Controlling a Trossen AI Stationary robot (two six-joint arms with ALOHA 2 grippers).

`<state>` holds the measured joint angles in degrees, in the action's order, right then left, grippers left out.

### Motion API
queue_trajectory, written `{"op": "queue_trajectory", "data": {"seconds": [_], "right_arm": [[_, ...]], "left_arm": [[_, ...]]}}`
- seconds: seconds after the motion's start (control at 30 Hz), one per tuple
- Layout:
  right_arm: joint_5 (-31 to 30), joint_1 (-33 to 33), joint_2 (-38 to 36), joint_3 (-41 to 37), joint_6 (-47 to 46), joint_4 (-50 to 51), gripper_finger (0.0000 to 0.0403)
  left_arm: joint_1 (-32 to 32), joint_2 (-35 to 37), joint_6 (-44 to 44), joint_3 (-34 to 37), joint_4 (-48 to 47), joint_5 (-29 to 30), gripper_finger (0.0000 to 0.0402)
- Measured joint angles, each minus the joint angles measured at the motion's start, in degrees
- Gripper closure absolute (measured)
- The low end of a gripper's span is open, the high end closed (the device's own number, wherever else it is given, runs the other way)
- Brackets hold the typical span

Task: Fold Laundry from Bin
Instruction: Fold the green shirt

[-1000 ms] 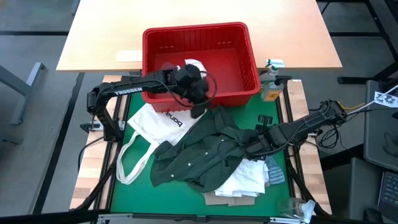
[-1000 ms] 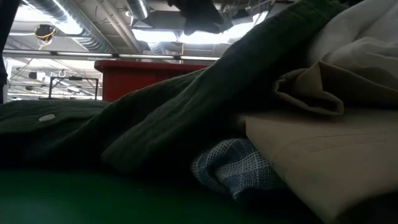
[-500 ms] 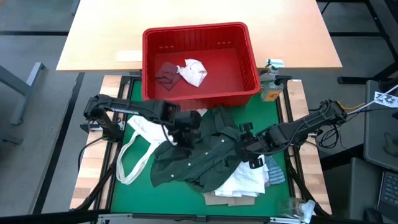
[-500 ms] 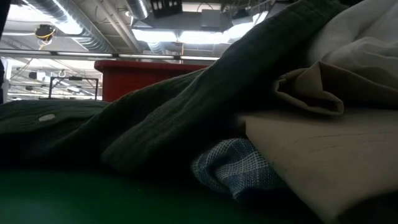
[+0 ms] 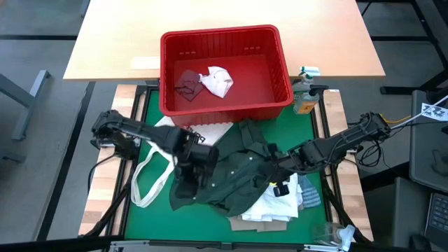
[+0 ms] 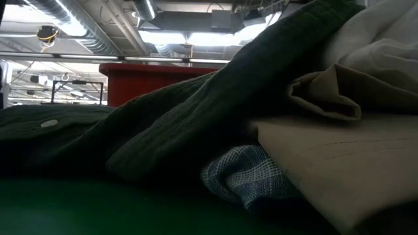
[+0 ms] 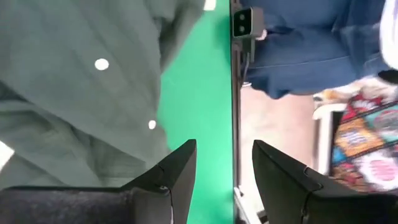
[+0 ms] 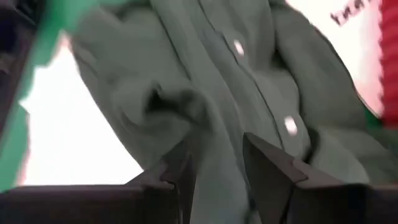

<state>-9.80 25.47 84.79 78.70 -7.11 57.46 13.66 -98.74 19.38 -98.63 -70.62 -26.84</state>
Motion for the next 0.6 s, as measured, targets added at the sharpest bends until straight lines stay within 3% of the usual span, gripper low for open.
{"op": "queue_trajectory", "data": {"seconds": [0.13,0.3,0.6], "right_arm": [[3.62,0.00,0.00,0.00,0.03,-5.36,0.0271],[8.38,0.02,0.26,0.00,-0.12,-8.22,0.0271],[11.50,1.29,3.40,0.00,-1.56,-8.47,0.0271]], "left_arm": [[4.70,0.00,0.49,0.00,1.89,7.72,0.0250],[10.17,0.00,7.61,0.00,4.46,18.06,0.0250],[19.62,0.00,18.01,0.00,9.16,34.72,0.0250]]}}
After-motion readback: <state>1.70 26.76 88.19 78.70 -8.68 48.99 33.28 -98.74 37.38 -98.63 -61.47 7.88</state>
